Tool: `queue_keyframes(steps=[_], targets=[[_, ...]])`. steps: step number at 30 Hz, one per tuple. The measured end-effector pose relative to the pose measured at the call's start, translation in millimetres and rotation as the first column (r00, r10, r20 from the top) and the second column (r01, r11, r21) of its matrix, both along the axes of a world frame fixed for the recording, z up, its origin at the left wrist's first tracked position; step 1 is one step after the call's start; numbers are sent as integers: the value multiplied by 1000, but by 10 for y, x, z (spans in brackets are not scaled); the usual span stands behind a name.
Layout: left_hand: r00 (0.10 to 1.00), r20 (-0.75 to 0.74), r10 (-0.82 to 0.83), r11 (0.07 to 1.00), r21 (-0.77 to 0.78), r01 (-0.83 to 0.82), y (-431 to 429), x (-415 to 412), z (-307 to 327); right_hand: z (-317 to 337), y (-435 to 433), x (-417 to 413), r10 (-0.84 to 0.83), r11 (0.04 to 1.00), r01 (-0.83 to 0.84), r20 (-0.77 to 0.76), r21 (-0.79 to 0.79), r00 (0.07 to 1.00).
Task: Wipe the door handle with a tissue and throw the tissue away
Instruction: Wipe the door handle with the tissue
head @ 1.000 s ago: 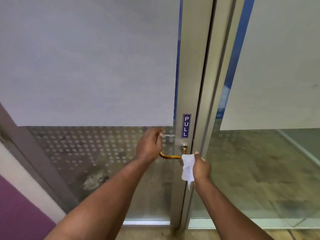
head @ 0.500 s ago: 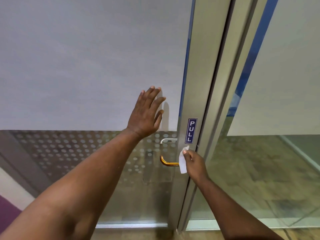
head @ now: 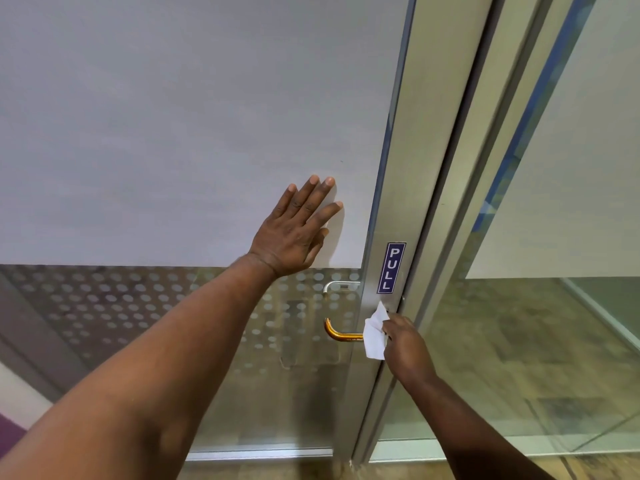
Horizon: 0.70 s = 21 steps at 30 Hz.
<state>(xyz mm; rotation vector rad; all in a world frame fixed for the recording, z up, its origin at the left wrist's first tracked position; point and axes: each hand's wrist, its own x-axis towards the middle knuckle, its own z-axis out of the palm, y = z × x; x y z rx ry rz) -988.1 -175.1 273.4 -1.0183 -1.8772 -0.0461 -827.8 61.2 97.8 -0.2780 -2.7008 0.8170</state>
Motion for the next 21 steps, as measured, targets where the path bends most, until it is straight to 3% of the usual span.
queue_keyframes(steps=[5,12,17,21], targets=[[999,-48,5,1000,-7,-5,13,-71,-35,49,-19,38,149,979,-143,-31,143,988],[998,-56,10,1000,-16,-11,16,-90,-40,-54,48,29,-22,993,19,24,117,999],[999,-50,12,1000,-22,-13,15,-90,-49,-4,29,125,154,973,-139,-67,187,986],[999,-48,21,999,-26,-23,15,-82,-39,-10,162,149,107,975,-85,-99,207,989]])
